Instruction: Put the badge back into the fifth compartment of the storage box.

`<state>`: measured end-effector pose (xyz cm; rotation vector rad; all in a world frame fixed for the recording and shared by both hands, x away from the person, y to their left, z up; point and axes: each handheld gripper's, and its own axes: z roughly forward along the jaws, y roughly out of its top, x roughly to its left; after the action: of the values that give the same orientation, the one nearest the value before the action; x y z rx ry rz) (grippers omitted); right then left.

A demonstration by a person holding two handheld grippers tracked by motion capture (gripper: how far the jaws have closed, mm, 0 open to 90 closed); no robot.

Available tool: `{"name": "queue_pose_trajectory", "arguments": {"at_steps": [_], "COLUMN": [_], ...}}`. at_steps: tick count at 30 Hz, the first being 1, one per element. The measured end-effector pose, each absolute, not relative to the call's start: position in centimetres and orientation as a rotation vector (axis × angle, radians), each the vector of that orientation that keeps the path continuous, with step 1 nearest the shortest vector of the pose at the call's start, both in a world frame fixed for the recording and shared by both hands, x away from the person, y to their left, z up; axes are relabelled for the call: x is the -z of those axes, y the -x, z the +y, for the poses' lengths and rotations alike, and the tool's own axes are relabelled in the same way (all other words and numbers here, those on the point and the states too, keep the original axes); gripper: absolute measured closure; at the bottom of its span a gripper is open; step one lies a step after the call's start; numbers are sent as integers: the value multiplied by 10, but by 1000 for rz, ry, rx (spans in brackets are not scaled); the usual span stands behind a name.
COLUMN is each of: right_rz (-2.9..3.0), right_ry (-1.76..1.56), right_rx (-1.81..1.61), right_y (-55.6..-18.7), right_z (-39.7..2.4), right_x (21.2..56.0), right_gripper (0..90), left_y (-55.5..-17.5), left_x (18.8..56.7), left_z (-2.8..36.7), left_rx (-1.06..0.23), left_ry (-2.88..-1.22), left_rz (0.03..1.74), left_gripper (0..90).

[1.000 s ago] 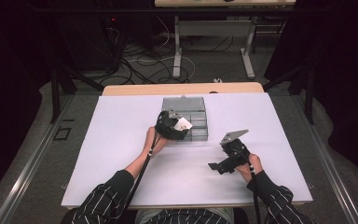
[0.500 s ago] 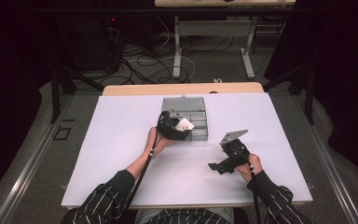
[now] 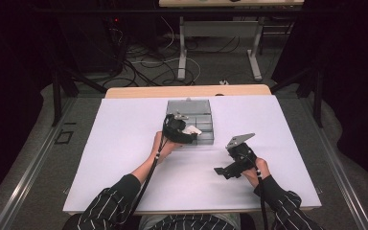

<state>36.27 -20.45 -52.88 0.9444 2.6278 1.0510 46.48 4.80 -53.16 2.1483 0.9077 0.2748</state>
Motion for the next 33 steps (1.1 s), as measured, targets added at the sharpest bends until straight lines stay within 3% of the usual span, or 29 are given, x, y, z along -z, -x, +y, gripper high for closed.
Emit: {"name": "queue_pose_trajectory", "arguments": {"at_steps": [6,13,16,20,26,33], "right_rz": [2638,2631,2620,2626,2611,2605], "right_ry": [-948,-947,-946,-962,-952,-945], "right_rx": [-1038,-1041,-1050,-1039,-1065,-1071], "right_y": [-362,-362,-362,-362,-361,-361], "right_z": [-205,-205,-205,-205,-206,-207], "right_x": [528,527,528,526,526,526], "right_gripper": [21,23,23,24,27,28], "left_y": [-463,-464,-465,-464,-461,-459], "left_x": [526,522,521,519,517,513], "left_z": [50,60,66,69,72,77], "left_rx": [-265,-291,-299,-315,-331,-343], "left_ry": [-2143,-2085,-2075,-2088,-2111,-2154], "left_rz": [882,909,919,923,925,905], "left_gripper": [296,589,636,588,422,298]}}
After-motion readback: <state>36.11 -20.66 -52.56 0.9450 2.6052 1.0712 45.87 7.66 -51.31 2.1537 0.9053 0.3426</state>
